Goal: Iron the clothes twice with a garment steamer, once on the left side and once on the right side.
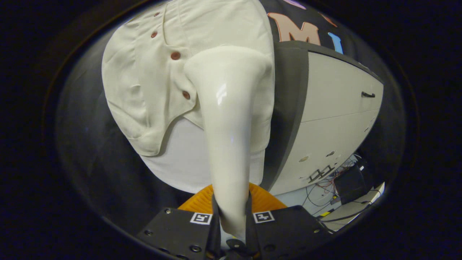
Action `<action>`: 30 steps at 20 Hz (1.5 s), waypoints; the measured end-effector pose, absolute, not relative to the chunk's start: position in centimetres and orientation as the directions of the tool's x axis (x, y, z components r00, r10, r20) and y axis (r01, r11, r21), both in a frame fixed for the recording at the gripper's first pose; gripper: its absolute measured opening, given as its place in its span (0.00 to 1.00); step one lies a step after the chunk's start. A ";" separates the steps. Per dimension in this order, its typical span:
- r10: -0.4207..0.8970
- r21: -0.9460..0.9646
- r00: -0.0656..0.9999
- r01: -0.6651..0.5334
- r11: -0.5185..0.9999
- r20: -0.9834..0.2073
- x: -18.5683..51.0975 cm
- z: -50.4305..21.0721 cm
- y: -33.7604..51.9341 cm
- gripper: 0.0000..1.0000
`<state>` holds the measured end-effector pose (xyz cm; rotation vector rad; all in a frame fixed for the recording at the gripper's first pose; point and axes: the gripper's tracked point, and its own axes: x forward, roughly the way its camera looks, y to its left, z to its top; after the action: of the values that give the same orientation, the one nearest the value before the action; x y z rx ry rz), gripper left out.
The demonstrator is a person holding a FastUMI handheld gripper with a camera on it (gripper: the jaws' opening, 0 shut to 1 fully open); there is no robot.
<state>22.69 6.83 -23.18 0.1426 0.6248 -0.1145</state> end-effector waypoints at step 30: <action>-0.111 0.116 0.982 0.130 0.985 -0.154 1.7 -0.5 11.8 0.27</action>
<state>1.74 11.85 -0.47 0.1258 0.1474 -0.1217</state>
